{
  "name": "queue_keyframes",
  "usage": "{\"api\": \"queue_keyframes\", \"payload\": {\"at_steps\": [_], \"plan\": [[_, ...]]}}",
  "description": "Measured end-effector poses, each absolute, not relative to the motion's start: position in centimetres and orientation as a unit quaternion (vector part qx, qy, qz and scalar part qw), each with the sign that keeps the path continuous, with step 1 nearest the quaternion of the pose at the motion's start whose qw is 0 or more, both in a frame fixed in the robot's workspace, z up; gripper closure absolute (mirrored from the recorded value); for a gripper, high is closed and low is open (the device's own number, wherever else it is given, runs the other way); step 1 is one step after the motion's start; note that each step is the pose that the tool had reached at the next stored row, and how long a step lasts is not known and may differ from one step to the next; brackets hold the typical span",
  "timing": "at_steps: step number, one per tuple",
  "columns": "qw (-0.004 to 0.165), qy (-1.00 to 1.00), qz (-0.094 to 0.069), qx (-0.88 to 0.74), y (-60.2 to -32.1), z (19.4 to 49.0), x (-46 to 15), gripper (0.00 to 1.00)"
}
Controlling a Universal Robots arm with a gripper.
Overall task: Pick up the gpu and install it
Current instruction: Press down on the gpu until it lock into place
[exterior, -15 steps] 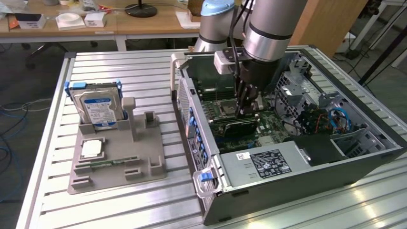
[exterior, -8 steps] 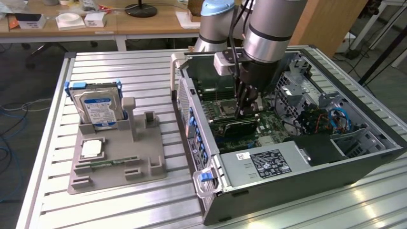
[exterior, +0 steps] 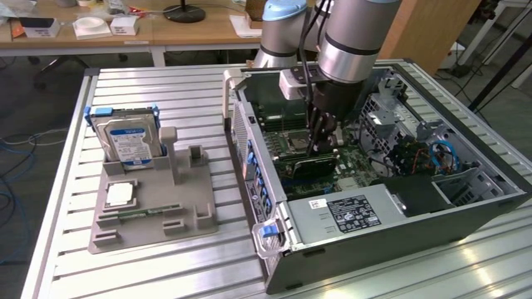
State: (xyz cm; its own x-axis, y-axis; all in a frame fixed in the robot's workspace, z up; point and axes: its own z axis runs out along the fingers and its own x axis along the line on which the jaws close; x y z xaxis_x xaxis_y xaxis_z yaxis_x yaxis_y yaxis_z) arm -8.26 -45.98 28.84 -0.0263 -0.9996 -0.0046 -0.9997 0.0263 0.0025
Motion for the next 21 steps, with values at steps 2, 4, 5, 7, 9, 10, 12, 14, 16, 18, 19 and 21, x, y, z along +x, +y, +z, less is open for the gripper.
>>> {"api": "queue_keyframes", "payload": {"at_steps": [2,4,5,7,9,10,12,14,16,18,19,21], "plan": [[0.001,0.716,0.002,-0.698,-46.0,28.8,-8.3,0.89],[0.001,0.716,0.002,-0.698,-46.0,28.8,-8.3,0.89],[0.001,0.716,0.002,-0.698,-46.0,28.8,-8.3,0.89],[0.001,0.716,0.002,-0.698,-46.0,28.6,-8.3,0.89],[0.001,0.716,0.002,-0.698,-46.0,28.2,-8.3,0.89],[0.001,0.716,0.002,-0.698,-46.0,28.0,-8.3,0.89],[0.001,0.716,0.002,-0.698,-46.0,27.7,-8.2,0.89],[0.001,0.716,0.002,-0.698,-46.0,27.4,-8.1,0.89],[0.001,0.716,0.002,-0.698,-46.0,27.1,-8.0,0.89],[0.001,0.716,0.002,-0.698,-46.0,27.1,-8.0,0.89],[0.001,0.716,0.002,-0.698,-46.0,27.1,-8.0,0.89],[0.001,0.716,0.002,-0.698,-46.0,26.9,-8.0,0.89]]}}
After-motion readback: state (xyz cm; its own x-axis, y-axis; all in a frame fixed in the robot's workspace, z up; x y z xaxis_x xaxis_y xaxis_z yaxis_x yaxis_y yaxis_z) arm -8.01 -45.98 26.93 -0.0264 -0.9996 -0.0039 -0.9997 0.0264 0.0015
